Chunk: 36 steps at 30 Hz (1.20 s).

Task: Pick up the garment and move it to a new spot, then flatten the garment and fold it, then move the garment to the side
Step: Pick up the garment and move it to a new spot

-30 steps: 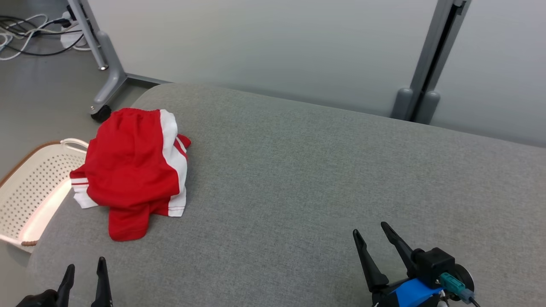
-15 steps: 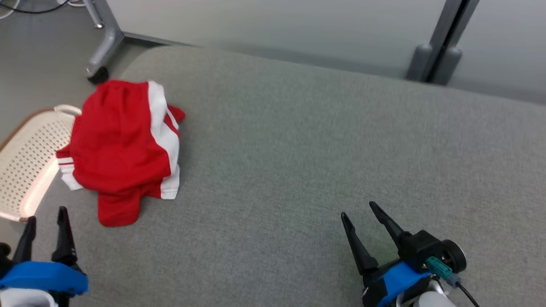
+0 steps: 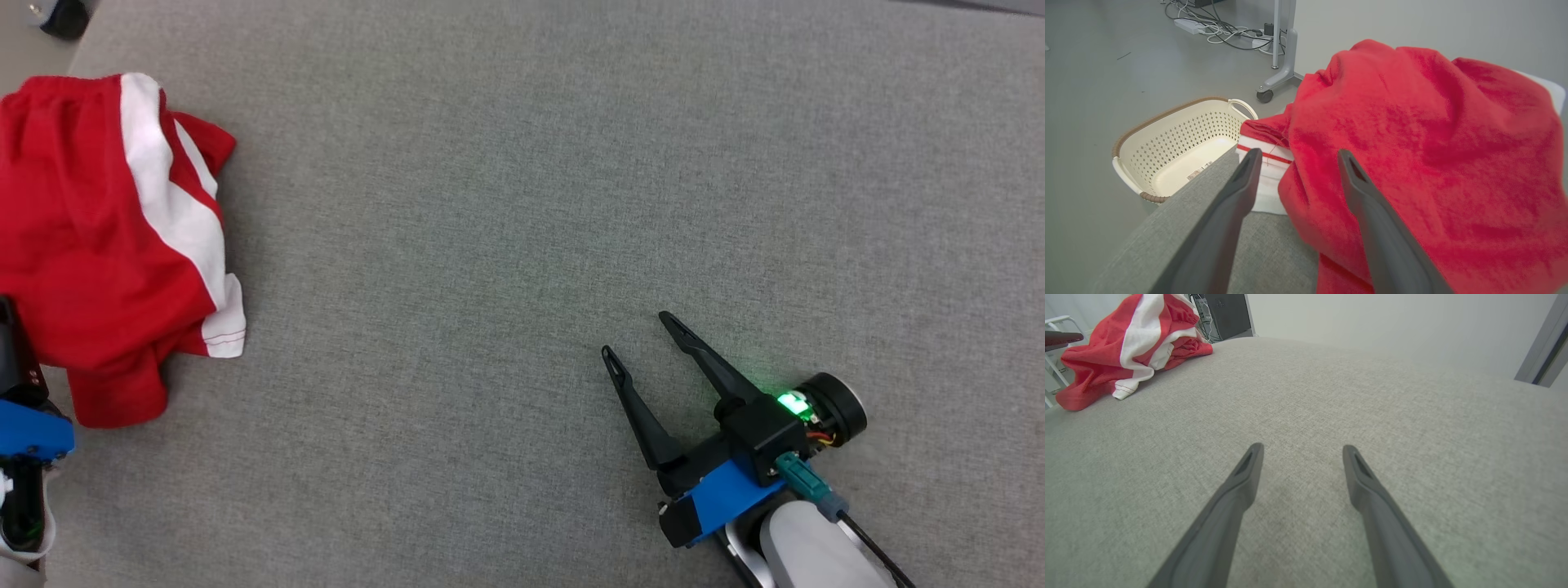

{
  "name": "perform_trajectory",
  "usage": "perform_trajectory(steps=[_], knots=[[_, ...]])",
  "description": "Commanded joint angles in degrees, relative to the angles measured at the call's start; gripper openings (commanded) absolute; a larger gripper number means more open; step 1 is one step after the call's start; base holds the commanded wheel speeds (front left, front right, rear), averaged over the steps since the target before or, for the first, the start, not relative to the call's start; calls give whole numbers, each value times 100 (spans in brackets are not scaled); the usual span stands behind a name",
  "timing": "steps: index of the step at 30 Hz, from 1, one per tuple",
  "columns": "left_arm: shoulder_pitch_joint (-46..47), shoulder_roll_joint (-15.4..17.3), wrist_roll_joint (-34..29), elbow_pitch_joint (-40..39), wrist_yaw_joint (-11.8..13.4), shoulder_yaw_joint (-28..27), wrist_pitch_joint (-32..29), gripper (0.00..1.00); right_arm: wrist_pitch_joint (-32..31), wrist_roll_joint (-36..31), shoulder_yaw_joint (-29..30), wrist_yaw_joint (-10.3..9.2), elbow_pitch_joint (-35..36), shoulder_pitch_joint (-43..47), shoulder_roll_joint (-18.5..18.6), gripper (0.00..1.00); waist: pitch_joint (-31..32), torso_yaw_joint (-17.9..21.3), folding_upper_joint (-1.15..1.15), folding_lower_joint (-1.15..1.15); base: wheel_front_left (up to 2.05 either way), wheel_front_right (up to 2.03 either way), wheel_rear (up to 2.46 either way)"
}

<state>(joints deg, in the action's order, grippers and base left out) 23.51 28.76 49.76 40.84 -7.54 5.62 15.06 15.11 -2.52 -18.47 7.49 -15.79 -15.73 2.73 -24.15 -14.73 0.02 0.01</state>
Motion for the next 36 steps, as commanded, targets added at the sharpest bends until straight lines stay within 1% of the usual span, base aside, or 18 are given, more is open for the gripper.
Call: perform_trajectory(steps=[1, 4, 7, 8, 9, 10, 11, 14, 17, 19, 22, 25, 28, 32, 34, 36], knots=[[141, 45, 89, 58, 10, 47, 17, 100, 7, -75, -20, 1, 62, -101, 30, 100, -124, -23, -2, -1, 0, 0, 0], [292, 160, 288, 244, 10, 112, 17, 100, 6, -133, -43, 1, 107, -139, 34, 100, -267, 49, -2, -1, 0, 0, 0], [320, 159, 499, 362, 10, 208, 16, 100, 6, -198, -83, 1, 155, -163, 35, 100, -339, 130, -2, -1, 0, 0, 0], [301, 161, 582, 408, 10, 269, 16, 93, 6, -202, -78, 1, 179, -170, 38, 100, -351, 160, -2, -1, 0, 0, 0], [280, 173, 676, 431, 10, 345, 17, 71, 6, -215, -87, 0, 200, -170, 40, 100, -355, 194, -2, -1, 0, 0, 0], [268, 213, 745, 440, 10, 403, 16, 40, 6, -233, -89, 1, 221, -166, 40, 100, -359, 218, -2, -1, 0, 0, 0], [264, 249, 831, 442, 10, 448, 17, 0, 5, -238, -66, 0, 243, -154, 41, 100, -359, 237, -2, -1, 0, 0, 0], [253, 319, 1033, 444, 10, 600, 16, 0, 6, -222, -21, 0, 288, -90, 41, 100, -335, 275, -2, -1, 0, 0, 0], [234, 406, 1028, 295, 10, 595, 16, 0, 6, -145, 16, 1, 295, -5, 36, 100, -221, 307, -2, -1, 0, 0, 0], [223, 481, 922, 103, 10, 431, 18, 0, 6, -71, 35, 1, 288, 43, 34, 100, -97, 321, -2, -1, 0, 0, 0], [167, 498, 612, -341, 10, 167, 17, 0, 7, 53, 65, 1, 264, 118, 31, 100, 134, 327, -2, -1, 0, 0, 0], [125, 437, 190, -1007, 10, -79, 18, 0, 7, 200, 83, 1, 236, 188, 28, 100, 412, 327, -2, -1, 0, 0, 0], [27, 353, -185, -1675, 9, -180, 18, 0, 7, 369, 119, 1, 182, 255, 33, 100, 691, 362, -2, -1, 0, 0, 0], [-68, 233, -540, -2451, 10, -38, 18, 0, 7, 557, 130, 1, 173, 367, 30, 100, 956, 538, -2, -1, 0, 0, 0], [-119, 119, -543, -2750, 9, 6, 17, 0, 7, 643, 141, 1, 196, 414, 32, 100, 1042, 685, -2, -1, 0, 0, 0], [-178, 78, -559, -2989, 10, 130, 17, 0, 7, 734, 155, 1, 214, 488, 31, 100, 1100, 881, -2, -1, 0, 0, 0]])
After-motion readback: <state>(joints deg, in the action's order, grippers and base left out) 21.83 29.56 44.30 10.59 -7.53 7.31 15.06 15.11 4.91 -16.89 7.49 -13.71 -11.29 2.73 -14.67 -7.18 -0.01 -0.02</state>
